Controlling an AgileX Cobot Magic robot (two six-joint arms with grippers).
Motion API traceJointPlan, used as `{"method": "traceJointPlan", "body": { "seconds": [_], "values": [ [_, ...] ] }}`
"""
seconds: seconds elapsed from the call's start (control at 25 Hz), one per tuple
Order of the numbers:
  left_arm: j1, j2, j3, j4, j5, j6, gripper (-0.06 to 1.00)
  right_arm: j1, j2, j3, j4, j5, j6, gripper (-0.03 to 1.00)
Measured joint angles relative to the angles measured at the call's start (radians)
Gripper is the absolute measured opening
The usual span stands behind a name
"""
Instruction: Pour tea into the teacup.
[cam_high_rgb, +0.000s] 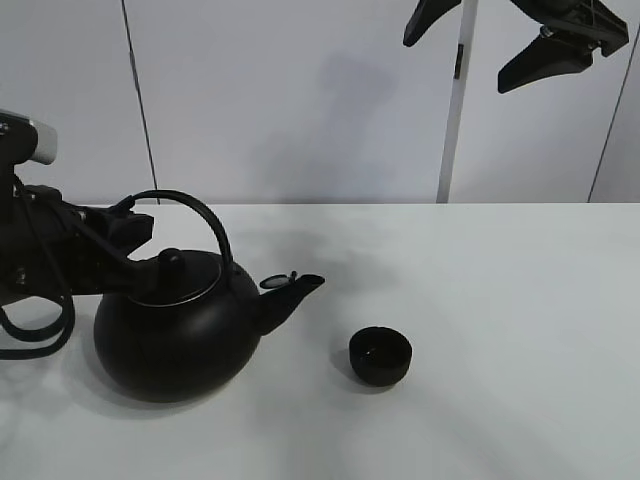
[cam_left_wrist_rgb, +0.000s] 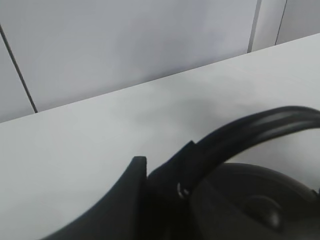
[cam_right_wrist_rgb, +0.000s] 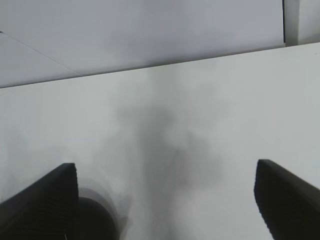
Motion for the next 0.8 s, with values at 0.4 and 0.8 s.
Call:
{"method": "traceJointPlan", "body": {
  "seconds": [0.4, 0.8],
  "values": [
    [0.000, -0.028, -0.051, 0.009, 0.088, 0.004, 0.13, 0.000, 0.000, 0.000, 0.000, -0.002, 0.000, 0.66],
    [0.000, -0.031, -0.135, 0.083, 0.148, 0.029, 0.12, 0.000, 0.000, 0.000, 0.001, -0.007, 0.000, 0.66]
  ]
}}
